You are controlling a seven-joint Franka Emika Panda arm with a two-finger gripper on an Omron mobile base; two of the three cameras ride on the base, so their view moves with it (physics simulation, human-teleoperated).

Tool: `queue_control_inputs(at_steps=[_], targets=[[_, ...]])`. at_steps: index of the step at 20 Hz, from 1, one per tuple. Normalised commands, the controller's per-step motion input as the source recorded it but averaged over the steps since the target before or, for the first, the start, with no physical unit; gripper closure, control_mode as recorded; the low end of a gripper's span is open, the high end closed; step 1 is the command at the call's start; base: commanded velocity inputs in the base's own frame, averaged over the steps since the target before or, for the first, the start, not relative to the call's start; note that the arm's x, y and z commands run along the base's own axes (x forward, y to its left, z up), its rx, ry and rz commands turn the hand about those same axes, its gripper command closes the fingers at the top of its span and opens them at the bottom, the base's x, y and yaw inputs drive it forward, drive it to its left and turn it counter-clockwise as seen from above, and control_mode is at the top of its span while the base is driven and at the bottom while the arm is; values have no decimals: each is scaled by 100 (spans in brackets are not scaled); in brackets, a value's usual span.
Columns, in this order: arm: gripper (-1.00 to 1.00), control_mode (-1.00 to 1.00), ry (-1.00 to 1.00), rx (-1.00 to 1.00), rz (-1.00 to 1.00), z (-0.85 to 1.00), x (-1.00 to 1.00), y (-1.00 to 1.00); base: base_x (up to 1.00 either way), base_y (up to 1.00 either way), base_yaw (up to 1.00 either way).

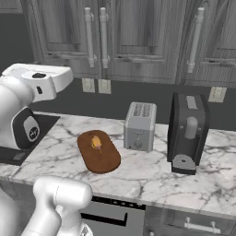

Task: Open the cabinet, retrieve the rolling pin, and place it next to the meat on the cutting board to prepare for tenderizing.

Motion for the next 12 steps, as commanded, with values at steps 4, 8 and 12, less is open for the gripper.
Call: queue_control_inputs(at_steps=[4,8,12], targets=[[-100,-100,-9,17,0,40,1,-8,0,0,0],[-100,-100,1,15,0,13,24,-11,0,0,0],[-100,-100,6,8,0,0,37,-7,0,0,0]])
